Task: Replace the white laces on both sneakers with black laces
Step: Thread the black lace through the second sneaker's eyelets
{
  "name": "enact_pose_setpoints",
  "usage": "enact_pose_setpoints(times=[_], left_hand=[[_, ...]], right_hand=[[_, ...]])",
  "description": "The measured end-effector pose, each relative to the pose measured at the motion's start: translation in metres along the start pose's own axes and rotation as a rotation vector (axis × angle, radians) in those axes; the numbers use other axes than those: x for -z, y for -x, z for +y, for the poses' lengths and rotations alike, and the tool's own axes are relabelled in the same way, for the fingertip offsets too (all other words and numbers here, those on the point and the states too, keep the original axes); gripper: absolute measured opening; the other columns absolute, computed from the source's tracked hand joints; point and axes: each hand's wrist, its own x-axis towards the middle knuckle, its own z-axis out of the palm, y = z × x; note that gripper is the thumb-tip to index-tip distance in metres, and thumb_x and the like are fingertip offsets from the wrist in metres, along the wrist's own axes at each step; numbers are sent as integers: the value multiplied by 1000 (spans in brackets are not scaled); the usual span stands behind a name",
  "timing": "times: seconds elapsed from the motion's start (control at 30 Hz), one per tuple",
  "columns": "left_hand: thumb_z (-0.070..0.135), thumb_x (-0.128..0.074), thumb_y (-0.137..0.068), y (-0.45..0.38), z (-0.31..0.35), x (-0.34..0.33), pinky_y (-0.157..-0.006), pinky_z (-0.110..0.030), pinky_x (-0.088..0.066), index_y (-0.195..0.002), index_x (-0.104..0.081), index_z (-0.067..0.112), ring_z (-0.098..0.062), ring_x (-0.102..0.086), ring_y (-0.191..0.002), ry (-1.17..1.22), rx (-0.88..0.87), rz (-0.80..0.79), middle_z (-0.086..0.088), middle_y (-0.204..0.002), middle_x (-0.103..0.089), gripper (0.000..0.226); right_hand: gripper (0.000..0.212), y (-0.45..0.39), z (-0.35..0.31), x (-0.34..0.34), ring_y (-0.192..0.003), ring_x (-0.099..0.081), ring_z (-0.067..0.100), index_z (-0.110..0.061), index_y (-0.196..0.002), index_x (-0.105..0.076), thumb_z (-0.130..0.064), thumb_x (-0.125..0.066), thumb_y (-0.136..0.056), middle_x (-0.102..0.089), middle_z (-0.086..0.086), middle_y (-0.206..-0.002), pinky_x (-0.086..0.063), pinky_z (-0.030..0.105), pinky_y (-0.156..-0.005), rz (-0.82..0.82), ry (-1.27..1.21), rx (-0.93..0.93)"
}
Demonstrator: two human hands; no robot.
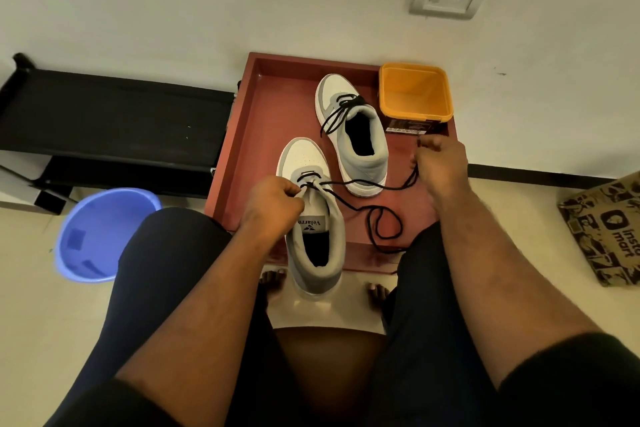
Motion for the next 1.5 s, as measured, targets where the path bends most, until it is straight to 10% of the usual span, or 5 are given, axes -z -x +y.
enact_pose_setpoints(times=[0.27, 0.47, 1.3, 1.5], left_hand=[[-7, -50, -90, 6, 4, 5, -75, -37, -55, -97, -71, 9, -22, -62, -78, 285, 128, -104, -13, -94, -69, 28], [-8, -53, -88, 0, -2, 14, -89, -46, -53, -98, -74, 11, -24, -64, -89, 290, 174, -239, -13, -98, -72, 30], [-3, -57, -88, -22, -20, 27, -103, -61, -37, -96, -76, 19, -27, -49, -100, 230, 183, -376, -12, -94, -75, 30], [-11, -54, -89, -14, -9, 23, -81, -34, -58, -111, -68, 10, -23, -68, -94, 211, 54, -398, -14, -105, -70, 33]], right_hand=[[18, 64, -4, -27, -89, -57, -1, -17, -107, -72, -12, -60, -94, -63, -5, -97, -41, 6, -78, -485, 93, 461], [18, 71, 10, -57, -87, -62, 14, -9, -103, -74, -16, -61, -92, -71, 4, -94, -51, 35, -81, -562, 314, 626], [28, 86, 11, -80, -63, -55, 18, -13, -77, -69, -29, -50, -91, -64, 0, -70, -44, 30, -57, -478, 619, 637], [26, 83, 15, -84, -61, -54, 14, -14, -78, -69, -28, -51, -90, -60, -4, -67, -46, 29, -57, -464, 524, 620]])
